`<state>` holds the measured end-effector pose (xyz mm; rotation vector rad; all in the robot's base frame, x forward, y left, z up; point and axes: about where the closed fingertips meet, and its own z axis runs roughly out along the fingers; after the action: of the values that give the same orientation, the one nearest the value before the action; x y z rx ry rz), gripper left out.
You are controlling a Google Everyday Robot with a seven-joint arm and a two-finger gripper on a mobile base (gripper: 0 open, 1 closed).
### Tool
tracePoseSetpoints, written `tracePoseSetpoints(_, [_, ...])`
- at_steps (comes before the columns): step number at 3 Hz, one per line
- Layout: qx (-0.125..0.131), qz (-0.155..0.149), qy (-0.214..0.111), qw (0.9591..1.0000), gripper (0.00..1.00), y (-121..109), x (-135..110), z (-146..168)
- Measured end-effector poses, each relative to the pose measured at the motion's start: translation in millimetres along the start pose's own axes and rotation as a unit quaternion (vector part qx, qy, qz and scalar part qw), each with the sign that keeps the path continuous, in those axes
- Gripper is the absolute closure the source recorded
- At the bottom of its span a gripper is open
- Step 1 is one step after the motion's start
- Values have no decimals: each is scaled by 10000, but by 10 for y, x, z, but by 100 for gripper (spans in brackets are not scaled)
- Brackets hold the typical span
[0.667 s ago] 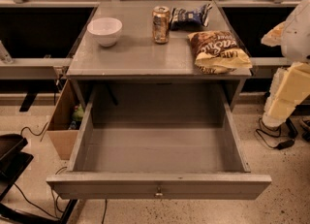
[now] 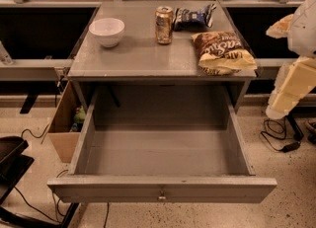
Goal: Place orange can into top drawer
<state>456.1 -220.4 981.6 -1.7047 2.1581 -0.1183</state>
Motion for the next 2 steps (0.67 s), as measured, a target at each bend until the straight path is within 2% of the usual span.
tracePoseSetpoints(1, [326,31,-537,9980,0,-472,1,56])
tracePoseSetpoints(2, [828,143,-1513,9849,0,-1161,-77,99])
